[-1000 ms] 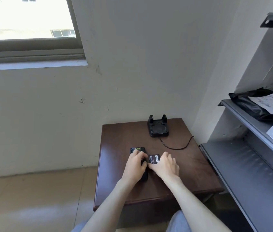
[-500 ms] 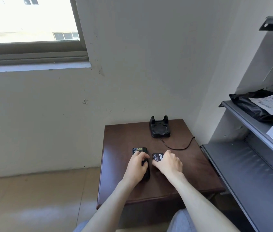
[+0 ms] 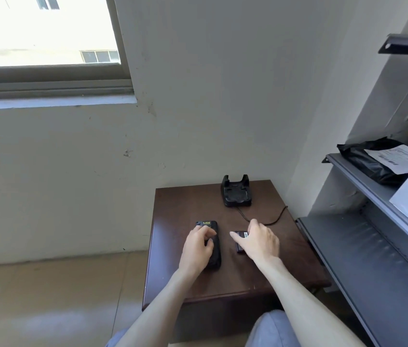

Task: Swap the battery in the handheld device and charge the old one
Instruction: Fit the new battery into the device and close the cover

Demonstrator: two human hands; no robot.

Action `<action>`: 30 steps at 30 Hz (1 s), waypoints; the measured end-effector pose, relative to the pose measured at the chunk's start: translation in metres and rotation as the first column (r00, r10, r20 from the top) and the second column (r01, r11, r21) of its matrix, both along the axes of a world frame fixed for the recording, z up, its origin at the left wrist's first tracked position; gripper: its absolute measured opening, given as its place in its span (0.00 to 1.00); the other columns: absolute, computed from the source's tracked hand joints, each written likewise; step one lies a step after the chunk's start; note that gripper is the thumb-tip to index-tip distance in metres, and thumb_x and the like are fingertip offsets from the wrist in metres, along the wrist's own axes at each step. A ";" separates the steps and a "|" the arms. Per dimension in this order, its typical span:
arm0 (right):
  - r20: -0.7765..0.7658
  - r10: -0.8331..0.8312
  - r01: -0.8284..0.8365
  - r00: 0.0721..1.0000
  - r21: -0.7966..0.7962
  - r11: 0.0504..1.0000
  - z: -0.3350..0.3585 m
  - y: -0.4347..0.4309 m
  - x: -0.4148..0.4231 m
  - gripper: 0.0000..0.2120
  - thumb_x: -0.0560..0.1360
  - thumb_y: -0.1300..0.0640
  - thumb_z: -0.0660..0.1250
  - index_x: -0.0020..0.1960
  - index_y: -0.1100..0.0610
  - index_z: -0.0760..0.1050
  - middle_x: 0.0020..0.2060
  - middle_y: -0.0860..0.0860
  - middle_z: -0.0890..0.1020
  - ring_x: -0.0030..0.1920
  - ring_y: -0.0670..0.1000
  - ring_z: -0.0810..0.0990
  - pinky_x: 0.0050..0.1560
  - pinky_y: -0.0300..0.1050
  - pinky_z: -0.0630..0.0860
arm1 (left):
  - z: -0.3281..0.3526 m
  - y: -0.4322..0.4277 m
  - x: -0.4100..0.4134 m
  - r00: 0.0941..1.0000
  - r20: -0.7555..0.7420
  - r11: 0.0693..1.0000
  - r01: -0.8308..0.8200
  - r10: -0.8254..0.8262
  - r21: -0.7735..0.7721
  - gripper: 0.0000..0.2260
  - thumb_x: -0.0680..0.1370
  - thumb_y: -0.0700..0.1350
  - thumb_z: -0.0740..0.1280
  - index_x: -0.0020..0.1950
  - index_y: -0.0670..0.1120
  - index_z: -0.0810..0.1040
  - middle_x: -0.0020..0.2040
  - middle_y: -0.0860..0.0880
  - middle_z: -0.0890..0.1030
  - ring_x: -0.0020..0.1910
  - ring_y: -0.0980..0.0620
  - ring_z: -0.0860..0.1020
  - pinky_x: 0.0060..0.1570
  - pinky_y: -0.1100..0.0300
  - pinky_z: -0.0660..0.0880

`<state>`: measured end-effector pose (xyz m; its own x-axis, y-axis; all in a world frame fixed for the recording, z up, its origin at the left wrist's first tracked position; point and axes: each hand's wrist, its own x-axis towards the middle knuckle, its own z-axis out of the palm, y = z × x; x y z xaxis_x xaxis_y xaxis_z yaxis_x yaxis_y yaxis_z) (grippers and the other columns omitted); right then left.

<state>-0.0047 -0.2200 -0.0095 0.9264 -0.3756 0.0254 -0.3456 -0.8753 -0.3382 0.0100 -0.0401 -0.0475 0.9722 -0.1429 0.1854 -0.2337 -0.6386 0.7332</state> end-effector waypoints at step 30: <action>0.017 -0.062 0.029 0.998 0.749 0.662 -0.016 0.058 0.009 0.13 0.74 0.58 0.67 0.56 0.52 0.84 0.49 0.49 0.87 0.52 0.49 0.85 0.56 0.47 0.81 | 0.018 -0.013 0.003 0.902 -0.376 0.963 -0.257 0.210 -0.077 0.43 0.63 0.48 0.79 0.75 0.53 0.65 0.68 0.47 0.73 0.65 0.43 0.74 0.63 0.49 0.74</action>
<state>0.0046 -0.1619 -0.0257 0.9123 -0.3251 -0.2489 -0.3503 -0.3051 -0.8855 0.0128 -0.0527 -0.0296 0.9781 0.0977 -0.1838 0.2072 -0.5426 0.8140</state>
